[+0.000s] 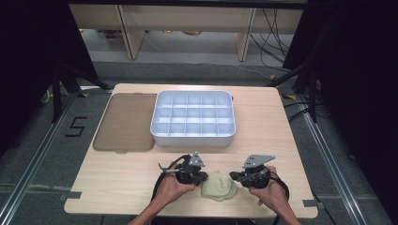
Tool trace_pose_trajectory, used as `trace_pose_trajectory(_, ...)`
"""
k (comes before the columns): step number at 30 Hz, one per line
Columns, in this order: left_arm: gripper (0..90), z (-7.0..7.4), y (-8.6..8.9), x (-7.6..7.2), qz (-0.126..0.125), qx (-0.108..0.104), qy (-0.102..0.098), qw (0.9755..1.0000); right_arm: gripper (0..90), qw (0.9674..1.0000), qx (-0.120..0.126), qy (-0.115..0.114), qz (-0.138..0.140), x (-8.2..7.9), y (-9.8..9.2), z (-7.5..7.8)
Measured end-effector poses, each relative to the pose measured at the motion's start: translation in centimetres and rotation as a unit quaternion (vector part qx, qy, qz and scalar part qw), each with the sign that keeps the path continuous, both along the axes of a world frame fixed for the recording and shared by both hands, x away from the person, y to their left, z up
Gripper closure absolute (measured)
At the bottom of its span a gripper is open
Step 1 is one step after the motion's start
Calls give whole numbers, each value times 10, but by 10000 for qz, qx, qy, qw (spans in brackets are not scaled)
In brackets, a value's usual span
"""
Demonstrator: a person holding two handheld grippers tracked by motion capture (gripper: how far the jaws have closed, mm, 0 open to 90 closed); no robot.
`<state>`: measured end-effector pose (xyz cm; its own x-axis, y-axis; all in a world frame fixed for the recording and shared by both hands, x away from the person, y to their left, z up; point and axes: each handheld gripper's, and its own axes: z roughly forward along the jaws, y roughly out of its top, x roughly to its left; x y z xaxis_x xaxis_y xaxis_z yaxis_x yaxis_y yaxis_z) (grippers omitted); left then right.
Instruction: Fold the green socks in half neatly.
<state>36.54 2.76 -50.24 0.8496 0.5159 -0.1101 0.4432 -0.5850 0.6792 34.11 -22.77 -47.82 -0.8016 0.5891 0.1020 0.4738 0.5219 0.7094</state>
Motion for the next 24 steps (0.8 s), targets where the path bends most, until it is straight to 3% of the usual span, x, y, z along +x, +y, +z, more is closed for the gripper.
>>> trace_pose_trajectory(2, 843, 0, 0, 0, -1, -21, 9, 10000, 900, 9999, 29, -53, 114, -6, 4, 3)
trace_pose_trajectory(6, 842, -1, -1, -2, 92, -51, 29, 9999, 900, 9991, 0, 190, 374, -13, 14, -5)
trace_pose_trajectory(7, 842, 1, 1, 0, -52, 131, -4, 9999, 900, 9990, -88, 187, 393, -13, 14, -7)
trace_pose_trajectory(11, 841, 1, 1, 0, -69, 154, -15, 9999, 900, 9983, -311, 357, 346, -14, 11, -14)
trace_pose_trajectory(17, 836, 1, 1, 0, -60, 152, -17, 9999, 900, 9978, -417, 441, 275, -20, 7, -22)
trace_pose_trajectory(21, 822, 3, 3, 0, -64, 145, -48, 9999, 898, 9973, -512, 443, 273, -22, 6, -19)
trace_pose_trajectory(22, 804, 2, 1, -3, 170, -140, 14, 9998, 895, 9976, -475, 419, 283, -22, 4, -17)
trace_pose_trajectory(23, 764, 7, 6, -3, 171, -180, 48, 9997, 894, 9989, -283, 289, 218, -23, 3, -11)
trace_pose_trajectory(24, 743, 7, 6, -3, 171, -180, 48, 9997, 894, 9989, -283, 289, 218, -23, 3, -11)
